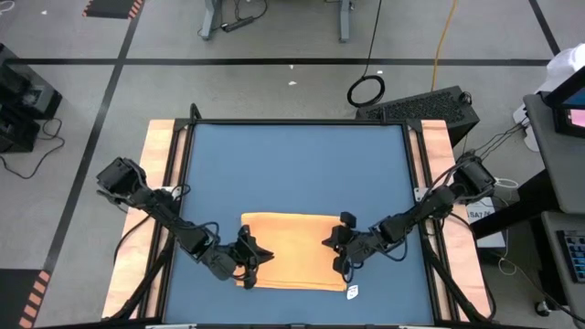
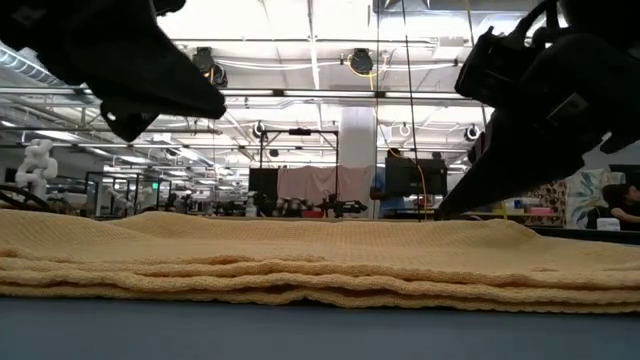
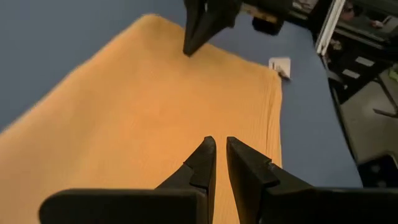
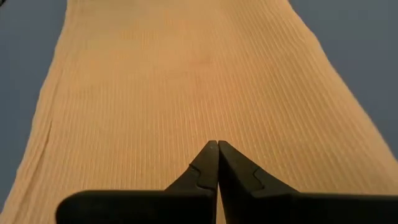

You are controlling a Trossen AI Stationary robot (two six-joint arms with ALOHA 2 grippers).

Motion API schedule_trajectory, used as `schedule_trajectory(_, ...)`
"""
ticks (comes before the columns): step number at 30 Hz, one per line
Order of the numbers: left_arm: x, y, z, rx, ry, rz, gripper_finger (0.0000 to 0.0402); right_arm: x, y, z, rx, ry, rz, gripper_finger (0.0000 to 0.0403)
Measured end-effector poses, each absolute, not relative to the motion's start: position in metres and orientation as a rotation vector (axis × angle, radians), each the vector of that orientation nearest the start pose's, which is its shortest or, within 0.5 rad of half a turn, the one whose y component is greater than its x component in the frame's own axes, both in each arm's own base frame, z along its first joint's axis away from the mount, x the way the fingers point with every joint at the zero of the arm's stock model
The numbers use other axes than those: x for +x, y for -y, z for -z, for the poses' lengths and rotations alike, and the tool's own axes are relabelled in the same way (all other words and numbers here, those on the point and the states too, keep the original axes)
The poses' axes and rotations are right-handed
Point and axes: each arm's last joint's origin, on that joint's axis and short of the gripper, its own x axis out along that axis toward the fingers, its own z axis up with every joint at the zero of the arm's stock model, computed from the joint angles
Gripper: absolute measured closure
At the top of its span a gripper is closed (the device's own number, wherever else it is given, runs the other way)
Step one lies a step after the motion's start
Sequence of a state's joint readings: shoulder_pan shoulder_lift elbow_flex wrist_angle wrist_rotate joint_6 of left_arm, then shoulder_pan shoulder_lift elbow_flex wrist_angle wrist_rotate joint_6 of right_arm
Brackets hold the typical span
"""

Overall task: Roll towel
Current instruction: Roll the yellow towel

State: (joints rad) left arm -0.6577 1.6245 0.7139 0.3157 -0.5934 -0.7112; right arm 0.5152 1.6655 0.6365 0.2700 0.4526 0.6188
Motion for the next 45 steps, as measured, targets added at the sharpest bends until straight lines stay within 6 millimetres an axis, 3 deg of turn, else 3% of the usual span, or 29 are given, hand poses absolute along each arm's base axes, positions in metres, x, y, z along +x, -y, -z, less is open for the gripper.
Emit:
schedule_trajectory(9, 0.253, 0.178, -0.147, -0.337, -0.53, -0.098, 0.0359, 0.261, -0.132, -0.128, 0.378, -0.628, 0.169, 0.0403)
schedule_trajectory(19, 0.256, 0.178, -0.122, -0.364, -0.608, -0.132, 0.0359, 0.257, -0.133, -0.124, 0.315, -0.684, 0.14, 0.0403)
schedule_trajectory(27, 0.256, 0.176, -0.114, -0.362, -0.643, -0.164, 0.0359, 0.255, -0.133, -0.121, 0.287, -0.721, 0.121, 0.0403)
schedule_trajectory(36, 0.256, 0.151, -0.103, -0.294, -0.77, -0.297, 0.0359, 0.249, -0.135, -0.117, 0.347, -0.771, 0.166, 0.0403)
schedule_trajectory(45, 0.269, 0.117, -0.102, -0.201, -0.807, -0.382, 0.0359, 0.241, -0.149, -0.104, 0.452, -0.798, 0.216, 0.0403)
